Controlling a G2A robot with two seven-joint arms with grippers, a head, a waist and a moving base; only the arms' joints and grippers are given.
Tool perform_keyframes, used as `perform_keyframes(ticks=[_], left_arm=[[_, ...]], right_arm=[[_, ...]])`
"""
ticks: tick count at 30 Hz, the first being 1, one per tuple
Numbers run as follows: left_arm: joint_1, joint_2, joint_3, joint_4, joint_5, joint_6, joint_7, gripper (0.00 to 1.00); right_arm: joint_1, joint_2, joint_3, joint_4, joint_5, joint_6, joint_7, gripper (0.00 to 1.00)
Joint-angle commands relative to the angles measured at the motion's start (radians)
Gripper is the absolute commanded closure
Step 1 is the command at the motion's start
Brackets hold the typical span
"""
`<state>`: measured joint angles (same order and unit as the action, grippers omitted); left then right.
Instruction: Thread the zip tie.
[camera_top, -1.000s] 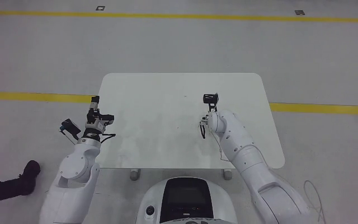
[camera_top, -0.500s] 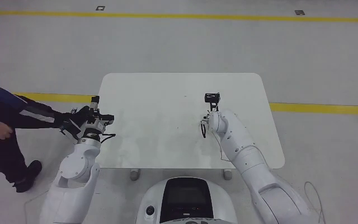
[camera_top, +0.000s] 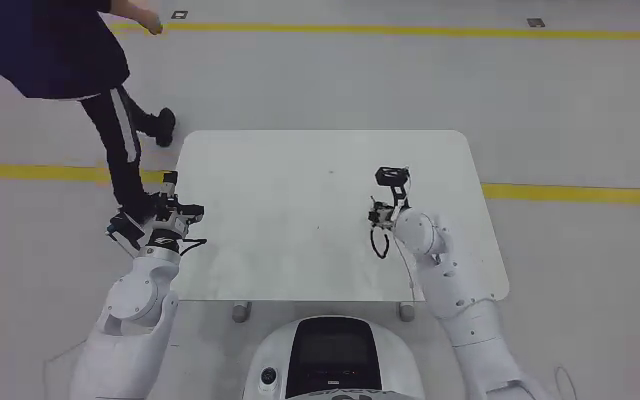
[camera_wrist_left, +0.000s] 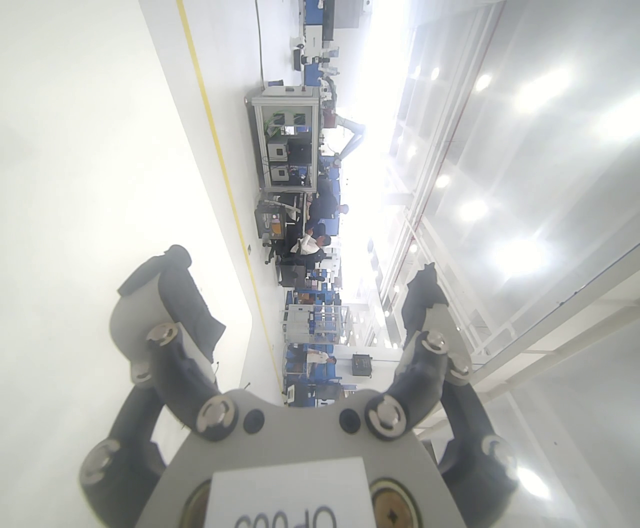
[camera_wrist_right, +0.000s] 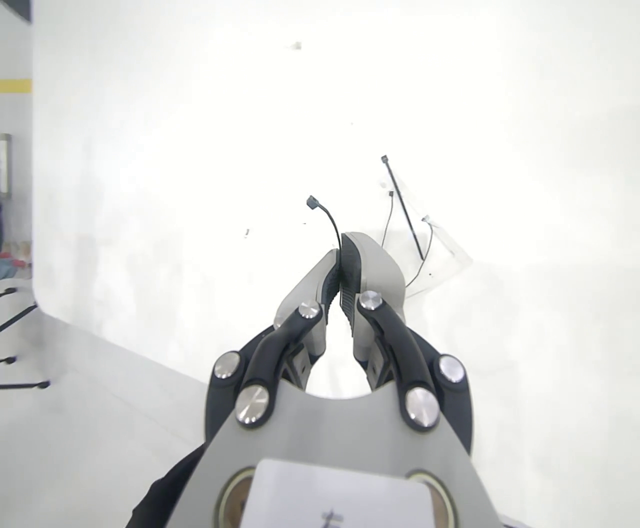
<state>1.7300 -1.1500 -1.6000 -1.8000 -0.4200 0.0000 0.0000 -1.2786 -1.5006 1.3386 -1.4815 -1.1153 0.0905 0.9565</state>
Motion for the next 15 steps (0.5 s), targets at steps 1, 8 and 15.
perform_keyframes(ticks=[1, 8, 15], left_arm=[[0.0, 0.0, 0.0, 0.0, 0.0, 0.0, 0.0, 0.0], [0.0, 0.0, 0.0, 0.0, 0.0, 0.0, 0.0, 0.0], [0.0, 0.0, 0.0, 0.0, 0.0, 0.0, 0.0, 0.0]], right_arm=[[-0.007, 0.003, 0.011, -0.01, 0.053, -0.047, 0.007, 1.0], [-0.007, 0.003, 0.011, -0.01, 0.053, -0.047, 0.007, 1.0], [-0.028, 0.002, 0.031, -0.011, 0.184, -0.085, -0.05, 1.0]])
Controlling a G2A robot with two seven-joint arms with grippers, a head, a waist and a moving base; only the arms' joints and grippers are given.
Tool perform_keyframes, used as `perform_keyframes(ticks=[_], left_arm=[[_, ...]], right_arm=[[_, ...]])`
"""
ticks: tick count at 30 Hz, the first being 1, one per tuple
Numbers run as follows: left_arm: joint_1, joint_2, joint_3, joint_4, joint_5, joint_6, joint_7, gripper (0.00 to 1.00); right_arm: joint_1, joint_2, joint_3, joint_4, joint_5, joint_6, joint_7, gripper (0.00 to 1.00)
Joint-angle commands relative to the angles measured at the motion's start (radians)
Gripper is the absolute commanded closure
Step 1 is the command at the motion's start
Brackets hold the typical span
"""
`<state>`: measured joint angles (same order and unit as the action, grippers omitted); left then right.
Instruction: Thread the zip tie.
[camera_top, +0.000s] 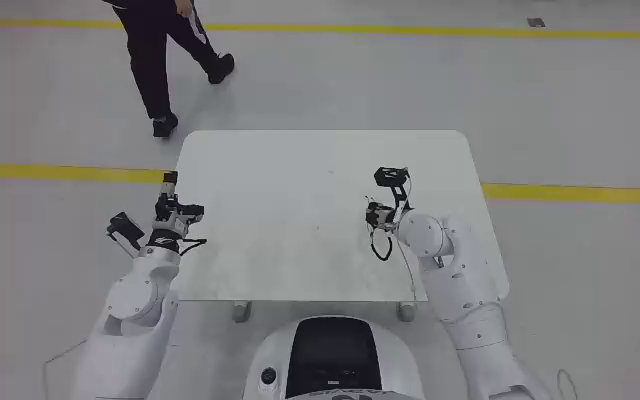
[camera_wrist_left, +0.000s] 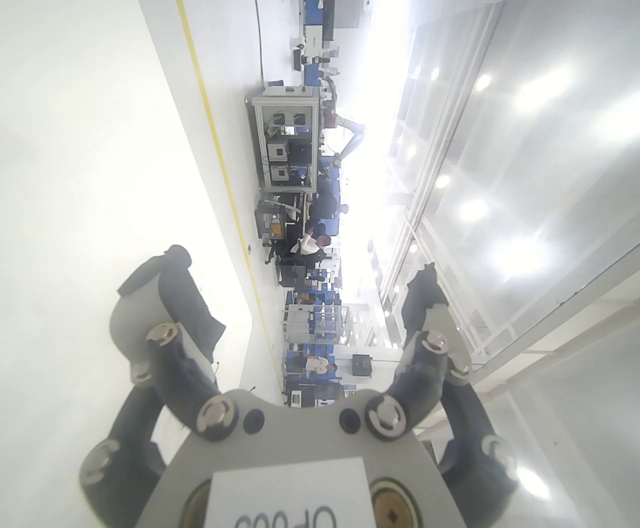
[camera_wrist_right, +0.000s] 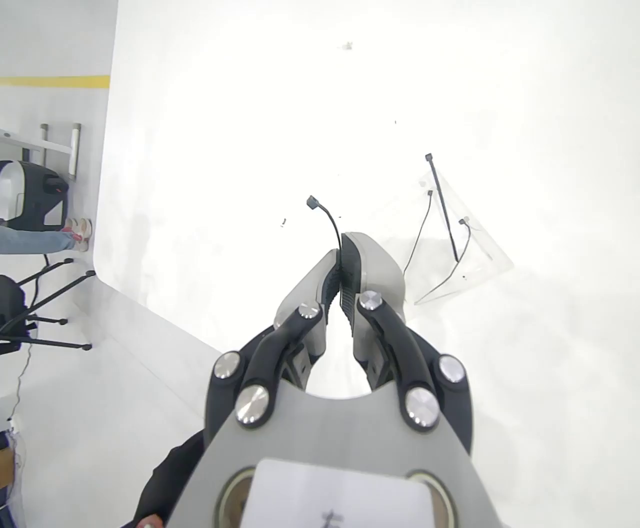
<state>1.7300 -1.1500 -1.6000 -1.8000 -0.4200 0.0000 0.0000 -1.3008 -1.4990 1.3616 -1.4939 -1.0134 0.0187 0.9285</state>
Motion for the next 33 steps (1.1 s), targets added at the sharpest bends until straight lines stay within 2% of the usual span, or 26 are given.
perform_keyframes(ticks=[1, 4, 9, 11, 13, 20, 22, 24, 27, 30, 31, 33], left_arm=[[0.0, 0.0, 0.0, 0.0, 0.0, 0.0, 0.0, 0.0], [0.0, 0.0, 0.0, 0.0, 0.0, 0.0, 0.0, 0.0], [0.0, 0.0, 0.0, 0.0, 0.0, 0.0, 0.0, 0.0], [0.0, 0.0, 0.0, 0.0, 0.0, 0.0, 0.0, 0.0], [0.0, 0.0, 0.0, 0.0, 0.0, 0.0, 0.0, 0.0], [0.0, 0.0, 0.0, 0.0, 0.0, 0.0, 0.0, 0.0], [0.0, 0.0, 0.0, 0.0, 0.0, 0.0, 0.0, 0.0], [0.0, 0.0, 0.0, 0.0, 0.0, 0.0, 0.0, 0.0], [0.0, 0.0, 0.0, 0.0, 0.0, 0.0, 0.0, 0.0], [0.0, 0.0, 0.0, 0.0, 0.0, 0.0, 0.0, 0.0], [0.0, 0.0, 0.0, 0.0, 0.0, 0.0, 0.0, 0.0], [0.0, 0.0, 0.0, 0.0, 0.0, 0.0, 0.0, 0.0]], right_arm=[[-0.011, 0.0, 0.015, 0.004, 0.107, -0.011, -0.051, 1.0], [-0.015, -0.003, 0.02, 0.025, 0.217, -0.014, -0.1, 1.0], [0.004, -0.009, 0.002, 0.076, 0.326, 0.005, -0.147, 1.0], [0.006, -0.01, -0.007, 0.083, 0.377, -0.035, -0.186, 1.0], [0.006, -0.009, -0.01, 0.085, 0.385, -0.07, -0.204, 1.0], [0.005, -0.009, -0.011, 0.085, 0.386, -0.07, -0.208, 1.0], [0.009, -0.011, -0.035, 0.077, 0.382, -0.035, -0.223, 1.0], [0.027, -0.014, -0.06, 0.068, 0.375, 0.028, -0.216, 1.0], [0.077, -0.02, -0.094, 0.07, 0.384, 0.147, -0.175, 1.0], [0.16, -0.027, -0.138, 0.109, 0.371, 0.295, -0.097, 1.0], [0.182, -0.031, -0.147, 0.121, 0.382, 0.321, -0.098, 1.0], [0.237, -0.041, -0.162, 0.193, 0.371, 0.321, -0.079, 1.0]])
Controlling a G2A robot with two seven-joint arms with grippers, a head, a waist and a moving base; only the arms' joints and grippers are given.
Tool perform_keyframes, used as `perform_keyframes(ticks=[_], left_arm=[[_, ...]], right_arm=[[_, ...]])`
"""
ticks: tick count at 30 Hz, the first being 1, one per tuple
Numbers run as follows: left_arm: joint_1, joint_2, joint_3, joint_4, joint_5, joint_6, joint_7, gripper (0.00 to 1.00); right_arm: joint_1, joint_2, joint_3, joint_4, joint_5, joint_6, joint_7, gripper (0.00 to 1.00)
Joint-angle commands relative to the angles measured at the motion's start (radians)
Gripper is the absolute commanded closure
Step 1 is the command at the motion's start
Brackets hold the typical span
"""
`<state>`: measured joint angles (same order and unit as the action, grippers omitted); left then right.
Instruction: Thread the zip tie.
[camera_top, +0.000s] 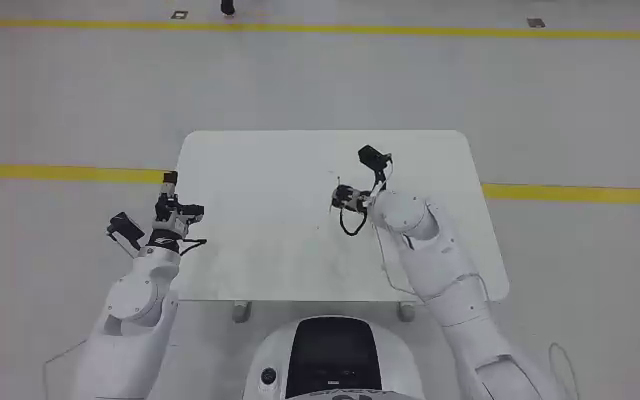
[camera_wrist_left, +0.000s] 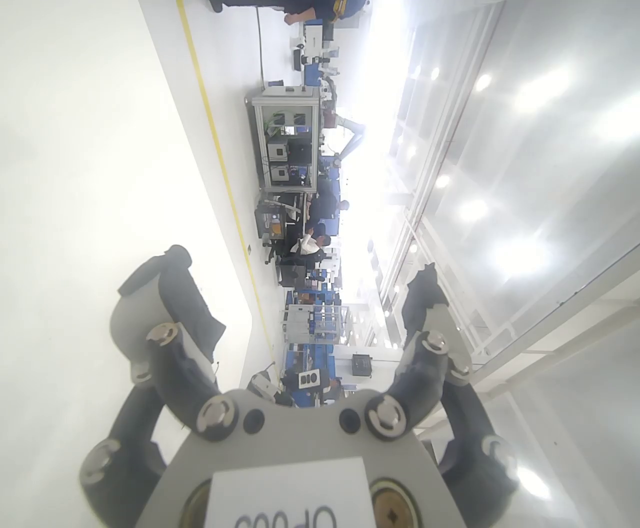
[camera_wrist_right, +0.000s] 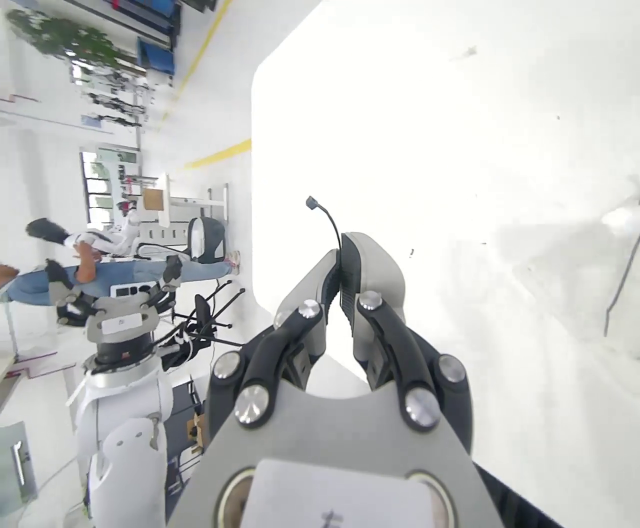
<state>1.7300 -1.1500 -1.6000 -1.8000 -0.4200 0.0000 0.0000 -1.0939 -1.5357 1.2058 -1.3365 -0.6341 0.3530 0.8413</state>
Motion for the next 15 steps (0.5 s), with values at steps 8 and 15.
perform_keyframes(ticks=[8, 15], left_arm=[[0.0, 0.0, 0.0, 0.0, 0.0, 0.0, 0.0, 0.0], [0.0, 0.0, 0.0, 0.0, 0.0, 0.0, 0.0, 0.0]], right_arm=[[0.1, -0.035, -0.011, 0.127, 0.041, -0.013, -0.008, 1.0], [0.1, -0.035, -0.011, 0.127, 0.041, -0.013, -0.008, 1.0]])
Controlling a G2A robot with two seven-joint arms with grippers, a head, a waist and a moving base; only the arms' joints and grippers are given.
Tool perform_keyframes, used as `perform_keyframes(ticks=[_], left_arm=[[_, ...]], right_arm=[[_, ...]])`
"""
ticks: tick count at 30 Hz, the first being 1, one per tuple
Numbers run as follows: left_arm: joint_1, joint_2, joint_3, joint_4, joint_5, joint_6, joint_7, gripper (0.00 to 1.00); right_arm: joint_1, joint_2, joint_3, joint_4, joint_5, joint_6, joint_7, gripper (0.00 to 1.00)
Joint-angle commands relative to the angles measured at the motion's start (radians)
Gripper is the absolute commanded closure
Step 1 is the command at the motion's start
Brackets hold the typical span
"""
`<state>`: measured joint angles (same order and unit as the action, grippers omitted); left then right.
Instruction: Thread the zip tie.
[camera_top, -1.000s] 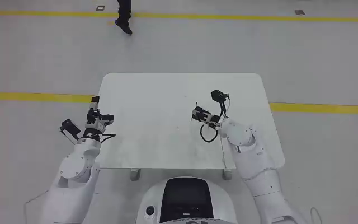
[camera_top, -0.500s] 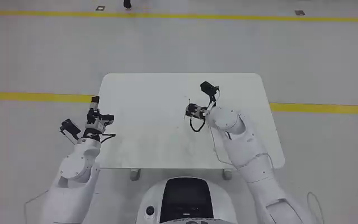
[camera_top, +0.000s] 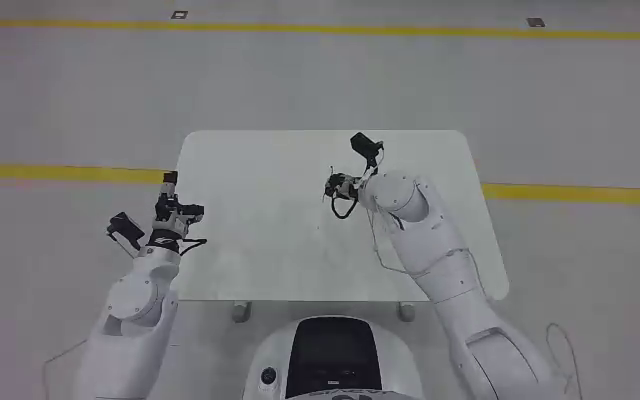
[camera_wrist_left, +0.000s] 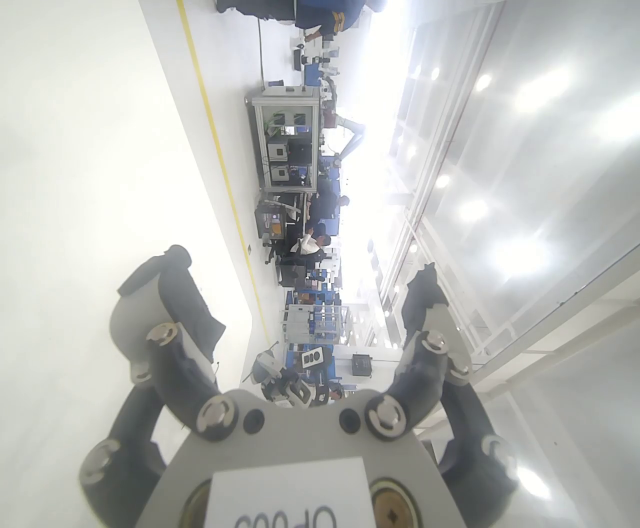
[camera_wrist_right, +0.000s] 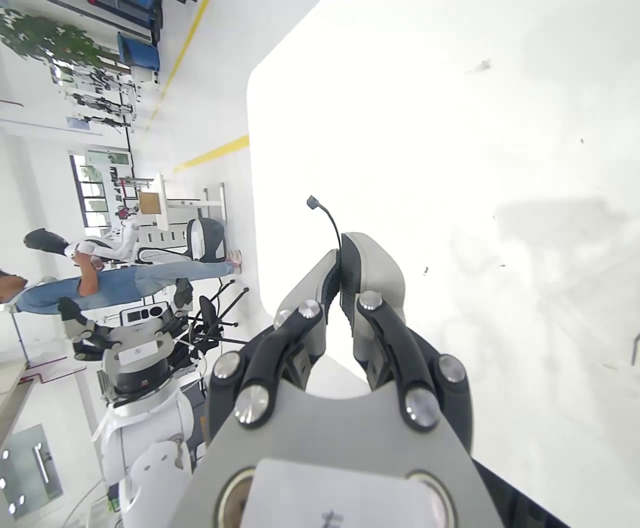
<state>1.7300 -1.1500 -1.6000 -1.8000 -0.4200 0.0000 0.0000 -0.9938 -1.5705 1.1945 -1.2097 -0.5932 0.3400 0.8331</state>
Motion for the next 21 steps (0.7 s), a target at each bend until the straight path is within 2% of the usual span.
perform_keyframes(ticks=[1, 5, 6, 8, 11, 15, 16, 21], left_arm=[[0.0, 0.0, 0.0, 0.0, 0.0, 0.0, 0.0, 0.0], [0.0, 0.0, 0.0, 0.0, 0.0, 0.0, 0.0, 0.0], [-0.002, 0.001, 0.002, -0.003, 0.017, 0.0, -0.003, 0.0], [0.004, 0.002, 0.009, -0.031, 0.103, -0.027, 0.002, 0.0], [0.03, 0.008, 0.029, -0.074, 0.344, -0.084, -0.001, 0.0], [0.047, 0.012, 0.067, -0.083, 0.639, -0.17, 0.05, 0.0], [0.047, 0.012, 0.067, -0.083, 0.639, -0.17, 0.05, 0.0], [0.047, 0.012, 0.067, -0.083, 0.639, -0.17, 0.05, 0.0]], right_arm=[[0.0, 0.0, 0.0, 0.0, 0.0, 0.0, 0.0, 1.0], [-0.004, -0.002, -0.003, 0.004, 0.02, 0.0, -0.018, 1.0], [0.003, -0.004, -0.003, 0.011, 0.027, 0.0, -0.024, 1.0], [0.025, -0.011, -0.004, 0.04, 0.056, 0.0, -0.016, 1.0], [0.074, -0.025, -0.01, 0.107, 0.082, 0.0, 0.006, 1.0], [0.153, -0.054, -0.005, 0.262, 0.148, 0.0, -0.002, 1.0], [0.171, -0.061, -0.01, 0.285, 0.153, 0.0, -0.013, 1.0], [0.171, -0.061, -0.01, 0.285, 0.153, 0.0, -0.013, 1.0]])
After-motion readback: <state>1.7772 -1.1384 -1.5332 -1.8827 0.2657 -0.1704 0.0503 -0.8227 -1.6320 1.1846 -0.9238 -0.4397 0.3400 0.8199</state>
